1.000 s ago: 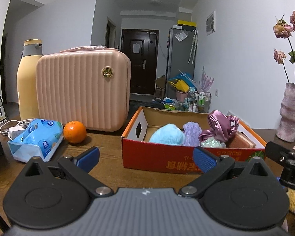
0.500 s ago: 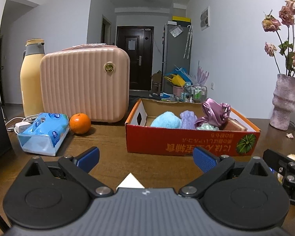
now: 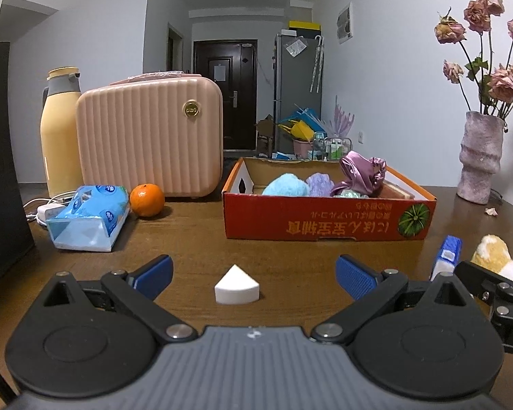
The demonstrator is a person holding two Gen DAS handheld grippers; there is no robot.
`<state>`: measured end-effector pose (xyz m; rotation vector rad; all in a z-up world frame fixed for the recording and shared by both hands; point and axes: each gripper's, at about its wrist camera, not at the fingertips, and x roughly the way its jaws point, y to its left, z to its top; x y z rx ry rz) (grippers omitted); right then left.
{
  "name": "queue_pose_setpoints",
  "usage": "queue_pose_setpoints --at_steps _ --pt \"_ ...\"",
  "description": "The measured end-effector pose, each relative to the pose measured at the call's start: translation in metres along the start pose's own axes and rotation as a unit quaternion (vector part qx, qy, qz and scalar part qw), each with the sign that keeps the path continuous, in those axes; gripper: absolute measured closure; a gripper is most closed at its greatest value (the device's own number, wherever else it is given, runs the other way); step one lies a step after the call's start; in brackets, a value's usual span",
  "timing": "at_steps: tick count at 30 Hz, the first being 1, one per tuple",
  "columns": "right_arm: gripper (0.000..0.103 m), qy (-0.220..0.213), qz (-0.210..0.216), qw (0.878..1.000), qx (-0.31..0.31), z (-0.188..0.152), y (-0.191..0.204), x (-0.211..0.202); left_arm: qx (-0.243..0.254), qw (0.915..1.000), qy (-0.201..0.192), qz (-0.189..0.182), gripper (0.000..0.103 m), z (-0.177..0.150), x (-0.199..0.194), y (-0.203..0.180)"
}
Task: Organize soft objects
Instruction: 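Withdraw both tools from the box toward the lavender scrunchie and milk carton, then close the right tool on the lavender fuzzy scrunchie and lift it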
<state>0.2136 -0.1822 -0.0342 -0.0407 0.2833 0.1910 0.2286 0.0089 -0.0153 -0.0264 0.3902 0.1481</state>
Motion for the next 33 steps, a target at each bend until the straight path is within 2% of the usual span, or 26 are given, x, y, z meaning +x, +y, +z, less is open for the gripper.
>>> queue_pose_setpoints --at_steps 18,26,33 --pt "0.0 0.046 0.009 0.999 -0.001 -0.016 0.013 -0.012 -0.005 0.9998 0.013 -0.013 0.0 -0.013 -0.029 0.017" --pt "0.0 0.089 0.012 0.996 -0.009 -0.023 0.023 0.004 -0.005 0.9993 0.028 -0.025 0.0 -0.014 -0.026 0.015" --pt "0.0 0.124 0.007 0.992 0.023 -0.023 0.021 0.026 -0.004 0.9985 0.04 -0.037 0.0 -0.016 -0.025 0.013"
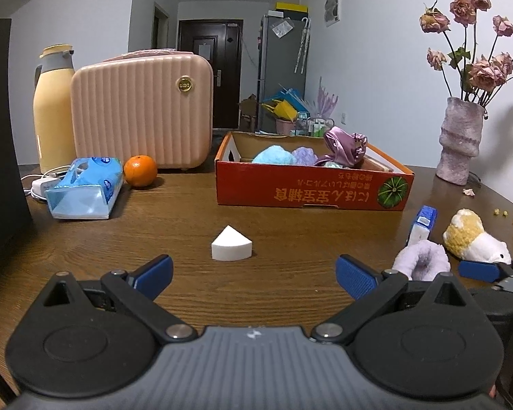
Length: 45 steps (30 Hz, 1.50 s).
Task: Organize soft objects
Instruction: 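Close the right tool on the lavender fuzzy scrunchie and lift it, then approach the blue milk carton with the left tool while the right tool holds the scrunchie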
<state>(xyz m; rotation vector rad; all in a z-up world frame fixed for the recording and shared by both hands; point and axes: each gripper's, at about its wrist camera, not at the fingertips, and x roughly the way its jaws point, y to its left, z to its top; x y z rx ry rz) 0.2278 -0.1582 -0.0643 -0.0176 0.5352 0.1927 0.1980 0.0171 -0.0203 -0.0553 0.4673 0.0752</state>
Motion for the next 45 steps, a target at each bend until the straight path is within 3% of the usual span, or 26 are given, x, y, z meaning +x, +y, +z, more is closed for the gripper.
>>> queue_pose_setpoints --at_steps 3,9,12,14,15,28,45 --pt "0.004 0.017 0.004 1.0 0.012 0.001 -0.002 0.007 -0.001 1.0 0.001 -0.004 0.0 -0.001 0.0 0.0" --pt "0.029 0.033 0.007 0.999 0.015 0.0 -0.002 0.013 0.0 1.0 0.005 0.0 0.0 -0.001 0.001 0.0" --pt "0.051 0.035 0.007 0.999 0.016 0.0 -0.003 0.013 -0.002 1.0 0.009 0.002 0.0 -0.001 0.002 0.0" --pt "0.071 0.032 0.008 0.999 0.015 0.0 -0.004 0.011 -0.003 0.9999 0.01 0.002 0.0 -0.001 0.003 0.0" --pt "0.074 0.03 0.008 0.999 0.014 0.0 -0.004 0.01 -0.004 0.9999 0.01 0.002 0.0 -0.001 0.003 0.0" --pt "0.077 -0.031 0.0 0.999 0.005 0.003 -0.004 -0.012 -0.007 0.9999 0.015 -0.001 0.0 -0.001 0.004 0.0" --pt "0.077 -0.08 -0.01 0.996 0.023 0.009 -0.022 -0.028 -0.001 0.9993 0.032 0.016 0.0 -0.006 0.019 -0.007"
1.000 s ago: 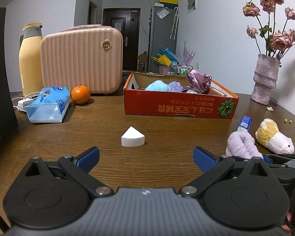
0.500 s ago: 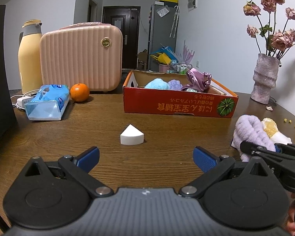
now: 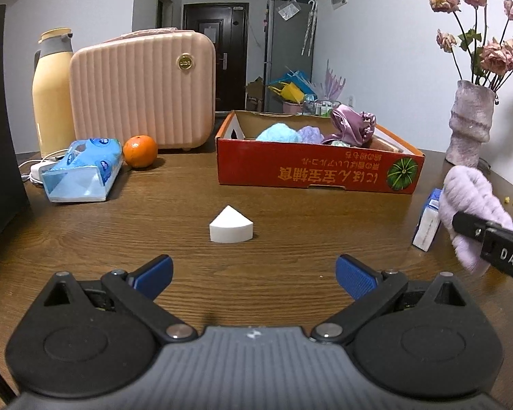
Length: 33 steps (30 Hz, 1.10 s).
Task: Organize soft objects
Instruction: 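Approach the blue milk carton with the left tool while the right tool holds the scrunchie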
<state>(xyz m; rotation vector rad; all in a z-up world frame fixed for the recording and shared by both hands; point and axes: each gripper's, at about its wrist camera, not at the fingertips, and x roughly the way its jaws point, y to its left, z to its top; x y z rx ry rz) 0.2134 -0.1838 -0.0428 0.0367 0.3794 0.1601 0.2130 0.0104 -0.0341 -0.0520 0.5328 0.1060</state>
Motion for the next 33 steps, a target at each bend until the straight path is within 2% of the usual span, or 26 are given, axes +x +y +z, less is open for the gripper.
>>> queue_pose_setpoints --at_steps 12,33 --pt "0.077 -0.015 -0.021 1.0 0.008 0.005 -0.03 0.001 0.017 0.9998 -0.004 -0.011 0.0 0.001 0.01 -0.031" --pt "0.077 -0.035 -0.049 0.998 0.023 0.013 -0.089 -0.003 0.054 0.9976 -0.01 -0.043 0.0 0.012 0.041 -0.107"
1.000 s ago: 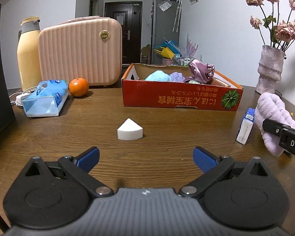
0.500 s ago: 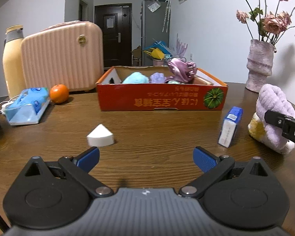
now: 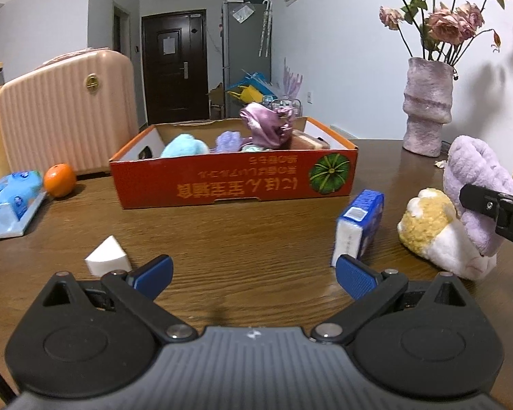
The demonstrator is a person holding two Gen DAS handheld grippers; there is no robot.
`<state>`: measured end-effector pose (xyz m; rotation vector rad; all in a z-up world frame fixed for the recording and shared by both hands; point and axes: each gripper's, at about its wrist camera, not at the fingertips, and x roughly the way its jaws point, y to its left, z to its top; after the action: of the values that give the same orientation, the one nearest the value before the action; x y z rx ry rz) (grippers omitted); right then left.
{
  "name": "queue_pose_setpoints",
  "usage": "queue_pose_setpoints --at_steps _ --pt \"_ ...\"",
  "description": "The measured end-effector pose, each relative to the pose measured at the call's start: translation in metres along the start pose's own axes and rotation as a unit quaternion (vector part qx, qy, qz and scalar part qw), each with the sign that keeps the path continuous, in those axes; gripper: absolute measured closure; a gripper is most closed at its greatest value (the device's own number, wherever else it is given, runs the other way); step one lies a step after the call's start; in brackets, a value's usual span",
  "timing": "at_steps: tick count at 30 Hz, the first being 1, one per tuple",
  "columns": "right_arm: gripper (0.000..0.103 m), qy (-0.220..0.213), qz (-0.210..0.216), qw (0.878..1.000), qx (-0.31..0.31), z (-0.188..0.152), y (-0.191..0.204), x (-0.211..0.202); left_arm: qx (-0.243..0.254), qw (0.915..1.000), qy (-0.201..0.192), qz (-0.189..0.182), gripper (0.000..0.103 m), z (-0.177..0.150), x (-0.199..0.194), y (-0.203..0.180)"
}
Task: Organize soft objects
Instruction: 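Approach the blue milk carton with the left tool while the right tool holds the scrunchie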
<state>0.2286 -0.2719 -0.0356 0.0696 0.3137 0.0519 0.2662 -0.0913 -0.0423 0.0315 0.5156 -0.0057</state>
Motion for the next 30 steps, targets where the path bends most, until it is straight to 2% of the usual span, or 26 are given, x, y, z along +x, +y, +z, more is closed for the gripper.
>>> queue_pose_setpoints --at_steps 21,30 --pt "0.076 0.002 -0.03 1.0 0.005 0.004 -0.048 0.01 0.037 0.999 0.003 -0.026 0.0 0.017 0.042 -0.051" --pt "0.076 0.007 -0.043 0.999 0.011 0.005 -0.072 0.017 0.053 0.9976 0.027 -0.037 0.0 0.028 0.073 -0.06"
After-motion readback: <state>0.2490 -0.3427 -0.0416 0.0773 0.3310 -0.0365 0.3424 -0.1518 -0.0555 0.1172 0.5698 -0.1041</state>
